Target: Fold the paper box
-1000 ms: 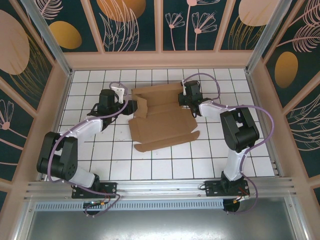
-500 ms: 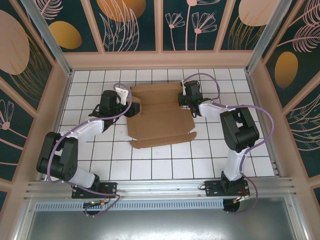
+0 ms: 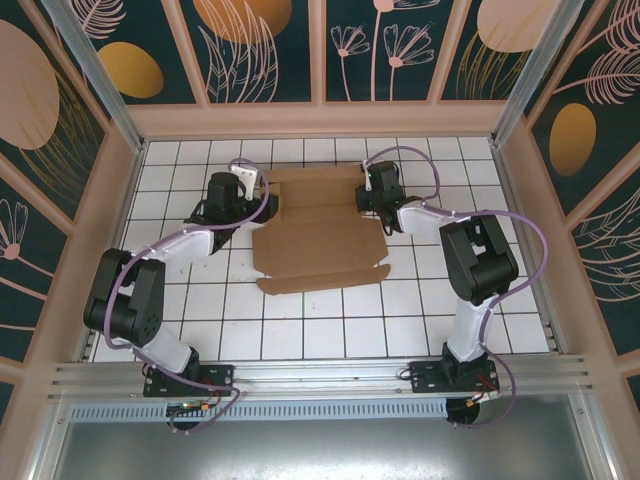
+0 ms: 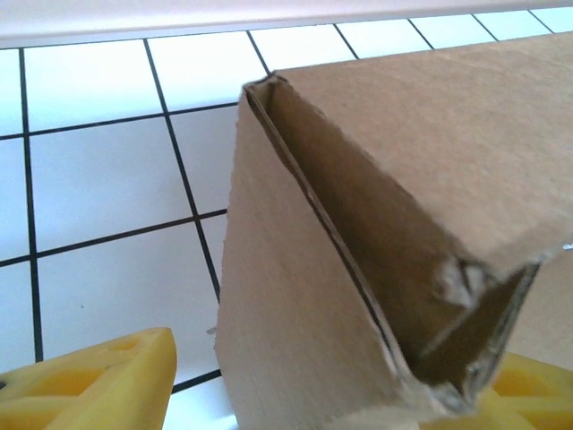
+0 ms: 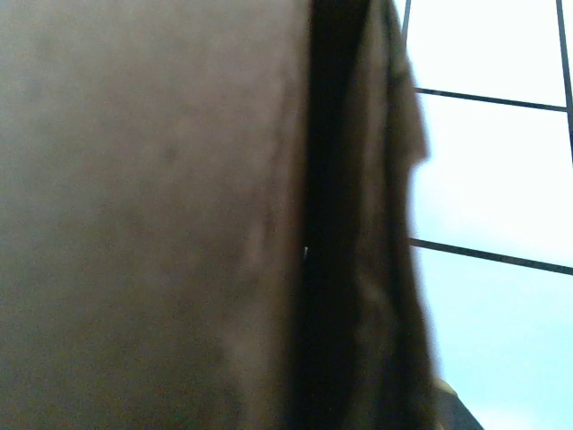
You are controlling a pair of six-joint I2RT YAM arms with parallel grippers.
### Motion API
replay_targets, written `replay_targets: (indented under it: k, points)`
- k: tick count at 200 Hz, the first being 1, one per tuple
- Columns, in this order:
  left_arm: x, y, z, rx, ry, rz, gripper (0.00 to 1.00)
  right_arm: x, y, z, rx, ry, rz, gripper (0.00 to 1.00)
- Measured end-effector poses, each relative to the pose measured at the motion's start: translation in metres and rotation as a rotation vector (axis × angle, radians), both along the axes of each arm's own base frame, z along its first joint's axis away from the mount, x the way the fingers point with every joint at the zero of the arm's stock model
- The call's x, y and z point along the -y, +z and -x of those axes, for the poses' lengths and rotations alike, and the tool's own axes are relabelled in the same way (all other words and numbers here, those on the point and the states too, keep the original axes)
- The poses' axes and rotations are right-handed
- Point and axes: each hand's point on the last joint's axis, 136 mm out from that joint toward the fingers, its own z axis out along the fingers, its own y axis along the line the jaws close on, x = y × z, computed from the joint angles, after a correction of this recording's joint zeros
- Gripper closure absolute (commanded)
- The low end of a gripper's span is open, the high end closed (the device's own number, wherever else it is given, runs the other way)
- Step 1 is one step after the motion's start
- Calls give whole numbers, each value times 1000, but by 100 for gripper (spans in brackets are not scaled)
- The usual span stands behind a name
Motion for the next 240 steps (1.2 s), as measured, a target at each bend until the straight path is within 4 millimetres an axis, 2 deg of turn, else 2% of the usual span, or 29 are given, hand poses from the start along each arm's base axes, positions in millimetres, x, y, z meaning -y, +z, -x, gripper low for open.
replay_targets:
  k: [66,83,121,183,203,240]
  points:
    - [-14,-3,-12,21,97,-74,71,-8,0,4,3,14,8,100]
    - [-16,-3,-13,30,126,-98,71,-11,0,5,6,17,12,100]
    - [-17,-10,-16,28,172,-143,58,-13,0,6,9,16,18,100]
    - [-17,-32,-18,-17,185,-161,56,-14,0,6,9,17,19,100]
    - [-16,-37,-17,-29,186,-159,65,-14,1,6,10,17,19,100]
    - [-17,-37,-18,-26,199,-160,89,-13,1,6,10,15,20,100]
